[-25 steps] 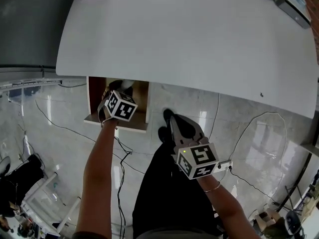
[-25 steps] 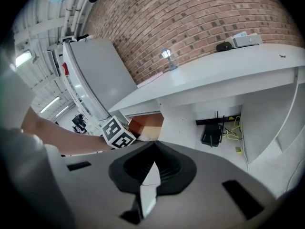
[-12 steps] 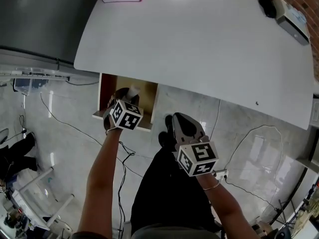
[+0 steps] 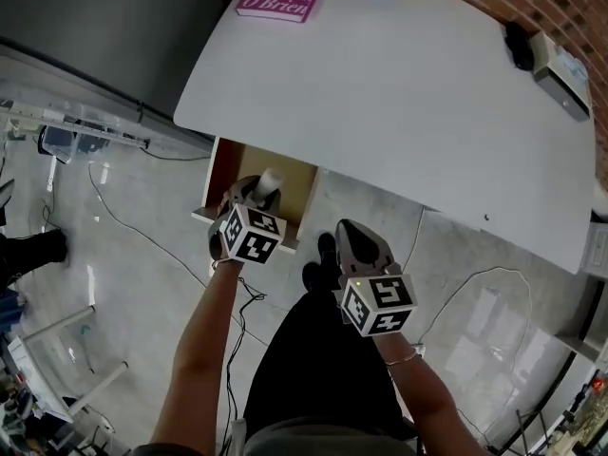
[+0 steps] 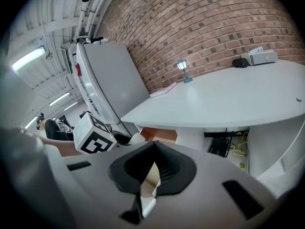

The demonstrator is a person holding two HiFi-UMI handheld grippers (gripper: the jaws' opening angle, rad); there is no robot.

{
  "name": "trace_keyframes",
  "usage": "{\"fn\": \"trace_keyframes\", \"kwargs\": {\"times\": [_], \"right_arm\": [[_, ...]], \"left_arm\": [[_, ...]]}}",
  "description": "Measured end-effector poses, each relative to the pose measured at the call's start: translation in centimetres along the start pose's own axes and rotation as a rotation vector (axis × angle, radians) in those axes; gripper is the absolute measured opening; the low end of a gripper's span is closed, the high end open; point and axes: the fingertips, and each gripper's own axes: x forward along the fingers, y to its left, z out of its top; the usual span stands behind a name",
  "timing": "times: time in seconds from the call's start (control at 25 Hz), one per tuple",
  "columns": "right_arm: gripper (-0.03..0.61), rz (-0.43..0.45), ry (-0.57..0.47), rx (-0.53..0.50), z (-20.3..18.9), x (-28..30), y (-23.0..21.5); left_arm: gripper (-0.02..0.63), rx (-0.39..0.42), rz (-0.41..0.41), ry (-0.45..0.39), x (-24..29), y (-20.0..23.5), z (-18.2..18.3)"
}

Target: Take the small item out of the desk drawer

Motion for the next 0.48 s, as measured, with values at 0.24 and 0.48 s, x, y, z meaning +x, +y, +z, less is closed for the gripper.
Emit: {"fn": "trace_keyframes", "kwargs": {"times": [0.24,0.48], "right_arm": [[0.005,0.027,0.001,0.003,1.2,-0.1,0.9],[0.005,0.050,-0.003,-0.028,2.3,-0.2,1.8]], "left_arm": [[0.186,-0.066,0.010,-0.035,-2.4,-0.2,1.0],[0.186,-0.103,0.032,-0.072,-4.9,0.2,1.8]]}}
